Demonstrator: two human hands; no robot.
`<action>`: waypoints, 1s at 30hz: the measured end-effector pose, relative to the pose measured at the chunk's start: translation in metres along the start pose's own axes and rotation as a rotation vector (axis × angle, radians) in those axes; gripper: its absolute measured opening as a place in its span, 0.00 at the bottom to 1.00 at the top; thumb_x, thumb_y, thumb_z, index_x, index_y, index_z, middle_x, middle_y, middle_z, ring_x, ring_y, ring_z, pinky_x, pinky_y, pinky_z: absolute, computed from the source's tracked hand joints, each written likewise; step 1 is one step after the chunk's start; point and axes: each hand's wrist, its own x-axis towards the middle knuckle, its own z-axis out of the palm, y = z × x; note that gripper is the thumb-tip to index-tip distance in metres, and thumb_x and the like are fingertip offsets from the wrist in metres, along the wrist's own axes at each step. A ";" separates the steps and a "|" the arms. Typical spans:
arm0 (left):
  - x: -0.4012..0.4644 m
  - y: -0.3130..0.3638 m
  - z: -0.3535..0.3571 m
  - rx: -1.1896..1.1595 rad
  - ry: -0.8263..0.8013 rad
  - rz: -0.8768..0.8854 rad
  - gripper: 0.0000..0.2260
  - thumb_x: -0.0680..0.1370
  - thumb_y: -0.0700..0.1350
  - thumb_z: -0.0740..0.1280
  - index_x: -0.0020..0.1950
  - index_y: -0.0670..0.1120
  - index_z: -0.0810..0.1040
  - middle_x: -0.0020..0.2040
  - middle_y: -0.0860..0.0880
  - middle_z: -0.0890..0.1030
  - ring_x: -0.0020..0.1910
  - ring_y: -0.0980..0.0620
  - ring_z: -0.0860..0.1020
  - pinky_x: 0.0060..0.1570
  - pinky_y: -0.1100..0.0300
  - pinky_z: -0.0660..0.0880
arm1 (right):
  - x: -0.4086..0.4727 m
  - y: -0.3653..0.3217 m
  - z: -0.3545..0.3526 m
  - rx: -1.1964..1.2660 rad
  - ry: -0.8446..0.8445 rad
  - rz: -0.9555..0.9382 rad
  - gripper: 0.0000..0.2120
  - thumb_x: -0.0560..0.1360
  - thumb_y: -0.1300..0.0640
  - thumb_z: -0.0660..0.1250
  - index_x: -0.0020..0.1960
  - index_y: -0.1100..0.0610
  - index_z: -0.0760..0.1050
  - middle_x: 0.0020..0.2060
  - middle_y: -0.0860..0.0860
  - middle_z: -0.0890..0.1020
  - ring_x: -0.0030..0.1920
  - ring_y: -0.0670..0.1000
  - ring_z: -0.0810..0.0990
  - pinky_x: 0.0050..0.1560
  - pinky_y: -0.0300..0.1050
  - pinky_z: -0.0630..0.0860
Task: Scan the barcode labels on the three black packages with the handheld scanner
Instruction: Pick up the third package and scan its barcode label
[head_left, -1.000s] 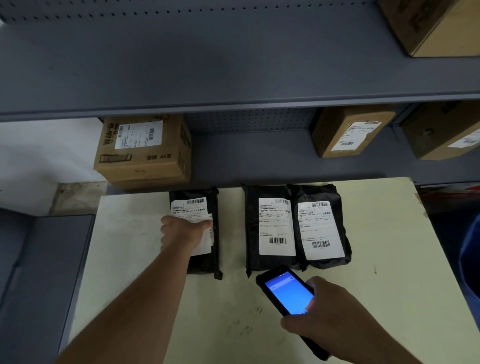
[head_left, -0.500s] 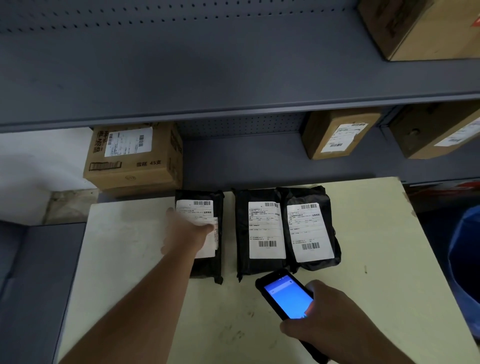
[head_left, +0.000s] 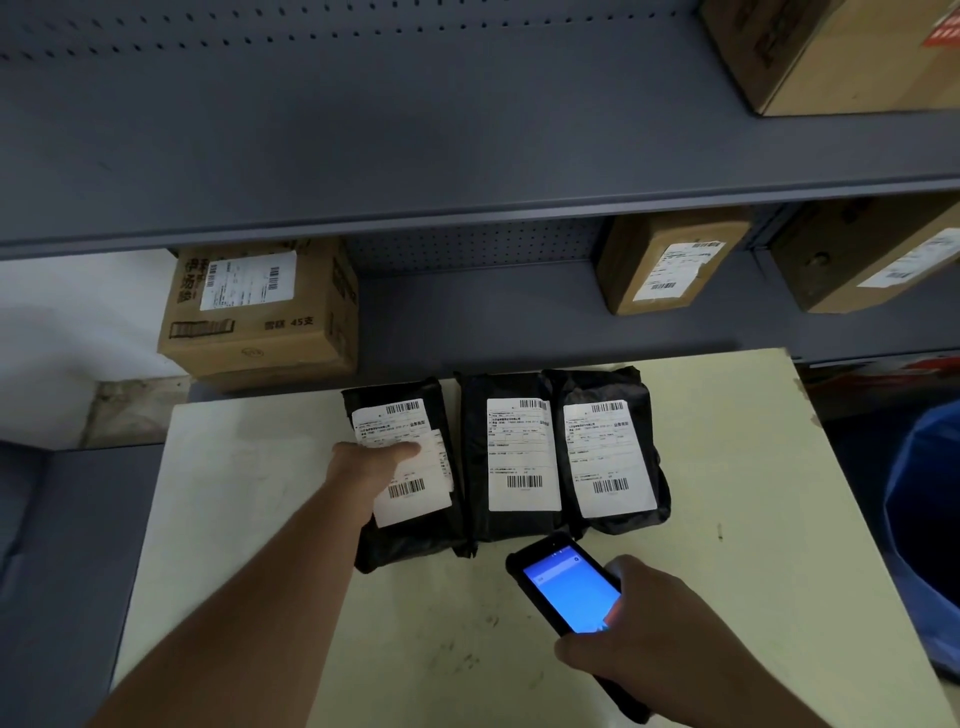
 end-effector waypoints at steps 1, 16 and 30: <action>0.003 -0.003 -0.002 -0.033 -0.039 -0.015 0.30 0.67 0.50 0.84 0.64 0.41 0.81 0.56 0.42 0.87 0.51 0.39 0.87 0.56 0.45 0.83 | -0.001 0.000 0.000 -0.001 0.005 -0.001 0.25 0.67 0.41 0.77 0.56 0.48 0.71 0.49 0.46 0.82 0.47 0.44 0.82 0.42 0.38 0.74; -0.031 -0.013 -0.048 -0.237 -0.260 0.144 0.08 0.77 0.40 0.76 0.56 0.44 0.85 0.50 0.43 0.90 0.48 0.42 0.89 0.44 0.52 0.83 | -0.022 -0.020 0.007 -0.020 0.050 -0.088 0.22 0.65 0.41 0.76 0.51 0.50 0.73 0.45 0.47 0.83 0.43 0.46 0.84 0.40 0.41 0.77; -0.078 -0.013 -0.095 -0.315 -0.327 0.364 0.14 0.77 0.35 0.74 0.61 0.45 0.84 0.54 0.45 0.90 0.54 0.44 0.88 0.52 0.50 0.82 | -0.057 -0.071 0.021 -0.043 0.083 -0.231 0.22 0.63 0.40 0.77 0.48 0.52 0.74 0.46 0.46 0.80 0.42 0.47 0.80 0.38 0.43 0.73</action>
